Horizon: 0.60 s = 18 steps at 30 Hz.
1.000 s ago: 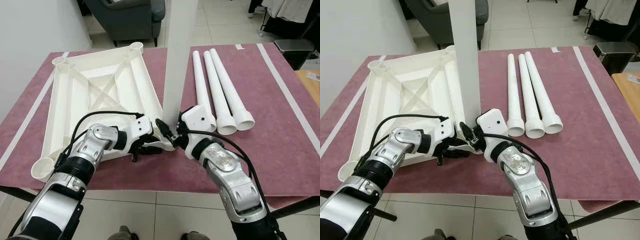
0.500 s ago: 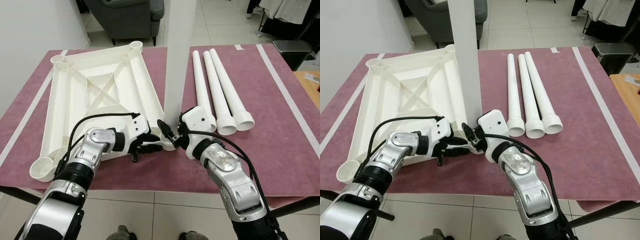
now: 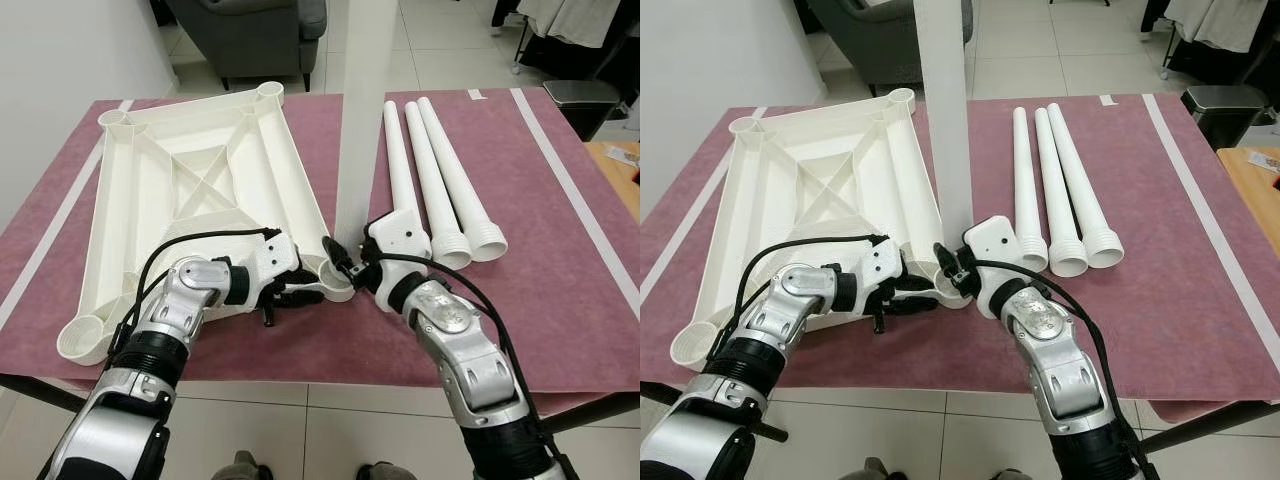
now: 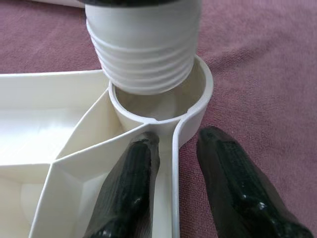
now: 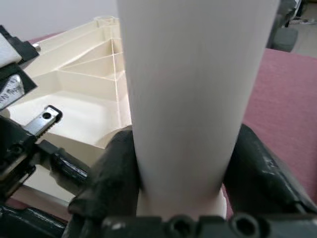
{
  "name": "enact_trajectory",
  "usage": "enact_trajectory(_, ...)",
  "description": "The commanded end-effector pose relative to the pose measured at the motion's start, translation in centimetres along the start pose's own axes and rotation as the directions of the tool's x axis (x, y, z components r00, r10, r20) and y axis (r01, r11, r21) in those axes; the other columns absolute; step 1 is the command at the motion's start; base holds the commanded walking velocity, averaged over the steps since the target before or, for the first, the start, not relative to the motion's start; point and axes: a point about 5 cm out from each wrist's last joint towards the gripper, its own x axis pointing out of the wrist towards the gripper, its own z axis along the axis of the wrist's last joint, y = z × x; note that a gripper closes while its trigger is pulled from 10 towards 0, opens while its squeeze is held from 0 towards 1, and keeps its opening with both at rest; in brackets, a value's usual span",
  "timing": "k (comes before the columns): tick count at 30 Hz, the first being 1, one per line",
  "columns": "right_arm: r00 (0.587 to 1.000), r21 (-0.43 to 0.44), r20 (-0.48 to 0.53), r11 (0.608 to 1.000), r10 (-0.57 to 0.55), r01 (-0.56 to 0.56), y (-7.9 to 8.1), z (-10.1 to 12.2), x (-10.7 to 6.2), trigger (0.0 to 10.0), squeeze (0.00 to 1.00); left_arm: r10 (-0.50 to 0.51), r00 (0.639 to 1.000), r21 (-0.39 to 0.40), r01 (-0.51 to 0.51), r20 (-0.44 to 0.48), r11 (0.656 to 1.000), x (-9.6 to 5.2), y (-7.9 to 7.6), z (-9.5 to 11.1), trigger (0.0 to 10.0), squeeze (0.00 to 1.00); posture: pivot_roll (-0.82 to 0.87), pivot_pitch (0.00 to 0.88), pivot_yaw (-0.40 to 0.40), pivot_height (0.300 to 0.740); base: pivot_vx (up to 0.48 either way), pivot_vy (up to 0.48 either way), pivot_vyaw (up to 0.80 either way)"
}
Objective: Building children table
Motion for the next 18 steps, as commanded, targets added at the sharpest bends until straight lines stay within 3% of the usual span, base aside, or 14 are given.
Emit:
enact_trajectory(1,1.000,0.019,-0.004,0.999,0.030,-0.030,0.5,-0.3,0.1,10.0,0.00,0.333,0.939,-0.116,-0.342,-0.089,0.932,0.2,0.3,-2.8,10.0,0.00,-0.03,0.121,0.081,0.740,0.000,0.000,0.00)
enact_trajectory(7,0.999,0.044,-0.013,0.998,0.051,-0.050,0.9,-0.9,0.0,10.0,0.00,0.343,0.935,-0.130,-0.352,-0.092,0.927,-0.1,0.6,-2.8,10.0,0.00,-0.03,0.122,0.081,0.740,0.000,0.000,0.00)
enact_trajectory(18,0.993,0.016,-0.058,0.995,0.103,-0.103,1.2,-1.7,-0.7,10.0,0.00,0.337,0.936,-0.129,-0.348,-0.102,0.929,0.0,0.5,-2.8,10.0,0.00,-0.04,0.123,0.083,0.740,0.000,0.000,0.00)
